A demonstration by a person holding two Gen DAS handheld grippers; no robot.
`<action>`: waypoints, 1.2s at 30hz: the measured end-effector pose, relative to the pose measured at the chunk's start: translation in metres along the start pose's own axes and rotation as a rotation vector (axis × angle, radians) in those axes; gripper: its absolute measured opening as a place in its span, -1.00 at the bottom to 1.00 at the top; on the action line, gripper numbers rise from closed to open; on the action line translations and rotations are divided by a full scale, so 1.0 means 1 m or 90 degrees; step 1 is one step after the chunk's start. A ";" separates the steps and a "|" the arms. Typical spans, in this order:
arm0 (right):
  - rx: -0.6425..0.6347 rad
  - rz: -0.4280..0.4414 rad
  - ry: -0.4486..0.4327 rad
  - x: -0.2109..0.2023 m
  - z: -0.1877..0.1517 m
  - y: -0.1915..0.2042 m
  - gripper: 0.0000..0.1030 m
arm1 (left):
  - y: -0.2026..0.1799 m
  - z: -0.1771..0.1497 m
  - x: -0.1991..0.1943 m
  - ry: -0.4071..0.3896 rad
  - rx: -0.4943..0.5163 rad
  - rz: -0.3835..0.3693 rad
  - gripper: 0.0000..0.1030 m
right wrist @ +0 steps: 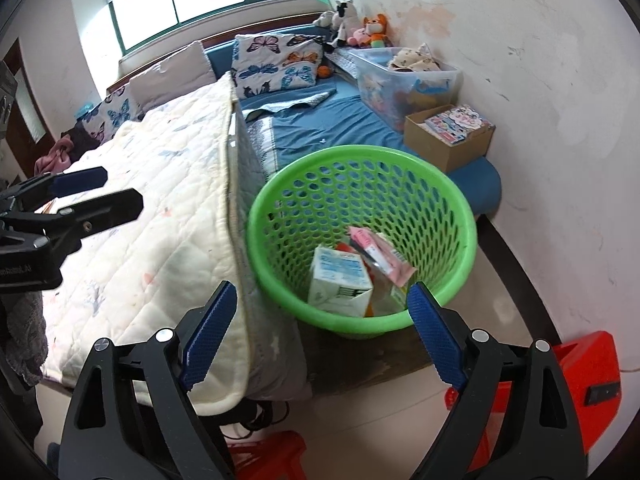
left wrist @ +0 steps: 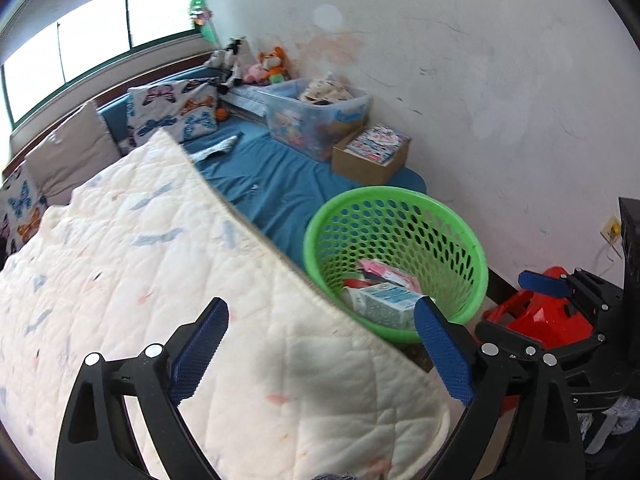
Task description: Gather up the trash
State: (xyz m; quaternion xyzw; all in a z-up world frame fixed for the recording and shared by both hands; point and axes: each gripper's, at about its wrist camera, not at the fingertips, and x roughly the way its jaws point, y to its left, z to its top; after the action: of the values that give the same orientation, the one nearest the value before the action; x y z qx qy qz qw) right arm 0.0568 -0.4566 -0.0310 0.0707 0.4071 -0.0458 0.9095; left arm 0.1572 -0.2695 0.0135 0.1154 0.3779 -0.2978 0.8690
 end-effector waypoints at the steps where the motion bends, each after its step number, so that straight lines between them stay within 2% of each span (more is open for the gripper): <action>1: -0.004 0.001 0.002 0.000 -0.001 0.004 0.71 | 0.003 -0.002 -0.004 -0.003 -0.006 0.002 0.80; 12: -0.032 0.023 0.004 -0.009 -0.014 0.044 0.83 | 0.040 -0.041 -0.045 -0.019 -0.057 0.070 0.85; 21: -0.045 0.035 -0.018 -0.022 -0.019 0.069 0.91 | 0.064 -0.078 -0.078 -0.039 -0.098 0.119 0.86; 28: -0.058 0.045 -0.031 -0.029 -0.024 0.083 0.91 | 0.079 -0.102 -0.096 -0.045 -0.136 0.135 0.86; 36: -0.073 0.060 -0.039 -0.031 -0.030 0.098 0.91 | 0.081 -0.118 -0.108 -0.053 -0.151 0.152 0.86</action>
State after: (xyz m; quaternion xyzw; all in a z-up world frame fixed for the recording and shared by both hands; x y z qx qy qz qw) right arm 0.0276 -0.3542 -0.0185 0.0366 0.3772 0.0184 0.9252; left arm 0.0785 -0.1082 0.0085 0.0439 0.3578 -0.1504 0.9205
